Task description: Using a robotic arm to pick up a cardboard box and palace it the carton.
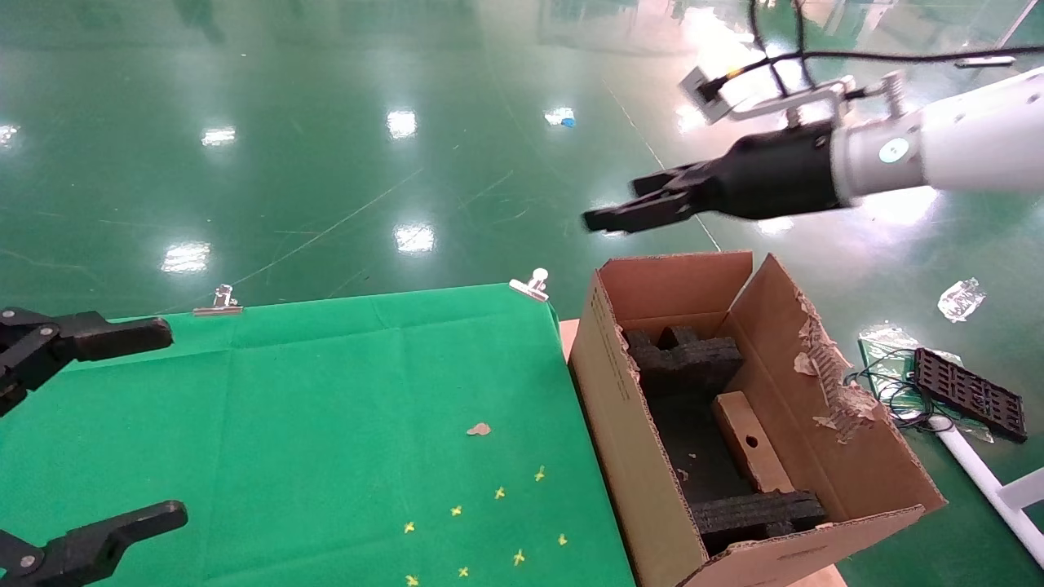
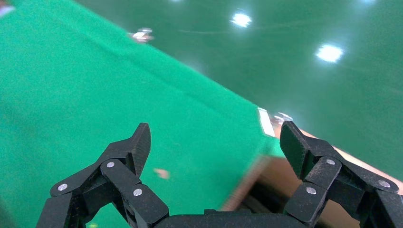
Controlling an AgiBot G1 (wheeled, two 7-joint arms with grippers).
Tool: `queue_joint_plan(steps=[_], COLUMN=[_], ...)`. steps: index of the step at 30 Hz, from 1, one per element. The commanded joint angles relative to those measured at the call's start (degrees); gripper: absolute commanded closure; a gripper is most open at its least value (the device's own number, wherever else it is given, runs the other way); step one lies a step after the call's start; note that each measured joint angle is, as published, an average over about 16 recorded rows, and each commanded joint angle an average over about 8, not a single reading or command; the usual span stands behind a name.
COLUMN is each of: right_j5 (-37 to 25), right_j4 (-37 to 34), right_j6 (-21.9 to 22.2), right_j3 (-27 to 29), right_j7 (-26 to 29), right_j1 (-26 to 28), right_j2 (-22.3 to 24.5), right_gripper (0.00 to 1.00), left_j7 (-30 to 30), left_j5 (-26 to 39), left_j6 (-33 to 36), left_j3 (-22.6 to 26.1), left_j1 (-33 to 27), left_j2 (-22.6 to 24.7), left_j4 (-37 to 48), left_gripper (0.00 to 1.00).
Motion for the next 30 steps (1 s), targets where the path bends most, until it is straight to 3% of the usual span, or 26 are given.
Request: queue_joint_plan(steps=[1, 30], right_j5=[0.9, 13.3], right_j4=[2.3, 35.3], right_j6=[-0.4, -6.4], right_j3=[2.5, 38.5], right_j7=[-0.8, -12.6], right_j1=[-2.4, -37.1], right_j2=[0.4, 5.9], right_gripper=[0.0, 0.0], left_j7=[0.0, 0.0], left_j5=[0.0, -0.1], left_j6=[0.0, 0.0], left_j3=[0.0, 0.1], left_j1=[0.0, 0.0], left_j2=[0.0, 0.0], left_j4=[0.0, 0.0], left_gripper=[0.0, 0.0])
